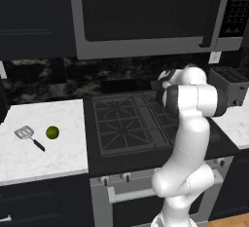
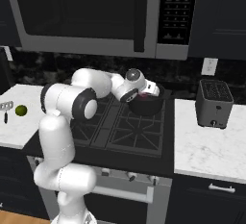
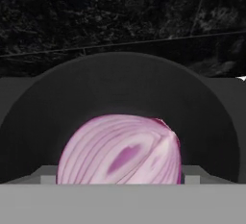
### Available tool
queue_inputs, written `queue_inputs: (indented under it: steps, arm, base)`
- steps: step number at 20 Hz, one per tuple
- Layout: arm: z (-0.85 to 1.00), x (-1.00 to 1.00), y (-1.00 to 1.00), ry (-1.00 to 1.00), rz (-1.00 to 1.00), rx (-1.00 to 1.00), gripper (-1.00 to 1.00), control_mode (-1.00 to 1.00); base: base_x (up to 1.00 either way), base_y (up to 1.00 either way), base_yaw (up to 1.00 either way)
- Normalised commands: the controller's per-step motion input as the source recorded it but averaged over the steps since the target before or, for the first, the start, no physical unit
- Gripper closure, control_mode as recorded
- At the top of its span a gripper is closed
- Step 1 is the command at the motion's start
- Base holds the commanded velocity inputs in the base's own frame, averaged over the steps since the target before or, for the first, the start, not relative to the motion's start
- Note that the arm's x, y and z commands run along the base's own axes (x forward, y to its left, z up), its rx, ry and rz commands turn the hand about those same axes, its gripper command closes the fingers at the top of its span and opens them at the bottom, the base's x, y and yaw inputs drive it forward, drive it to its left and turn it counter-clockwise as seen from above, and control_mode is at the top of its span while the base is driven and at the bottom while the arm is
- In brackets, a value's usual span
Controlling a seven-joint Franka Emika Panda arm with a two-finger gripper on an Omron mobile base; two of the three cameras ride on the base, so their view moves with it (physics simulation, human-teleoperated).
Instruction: Put the onion and lime in the pot. Retrieve the spatula and lightly stir the vegetables in the pot.
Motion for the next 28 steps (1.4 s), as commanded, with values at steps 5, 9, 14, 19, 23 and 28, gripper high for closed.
queue_inputs:
  steps: [5,9,14,19,23,28]
  arm:
    - [-0.17,0.21,0.00,0.02,0.00,0.00,-1.00,-1.00]
    - [0.00,0.02,0.00,0.00,0.00,0.00,-1.00,-1.00]
    - [0.11,0.00,0.00,0.00,0.00,0.00,-1.00,-1.00]
    - [0.45,-0.02,0.00,-0.01,0.00,0.00,-1.00,-1.00]
    - [0.73,-0.54,0.08,-0.08,0.00,0.00,-1.00,-1.00]
    - [0.49,-0.87,0.52,-0.05,0.00,-0.02,-1.00,-1.00]
  base:
    - [0.00,0.00,0.00]
    - [0.00,0.00,0.00]
    - [0.00,0.00,0.00]
    - [0.00,0.00,0.00]
    - [0.00,0.00,0.00]
    - [0.00,0.00,0.00]
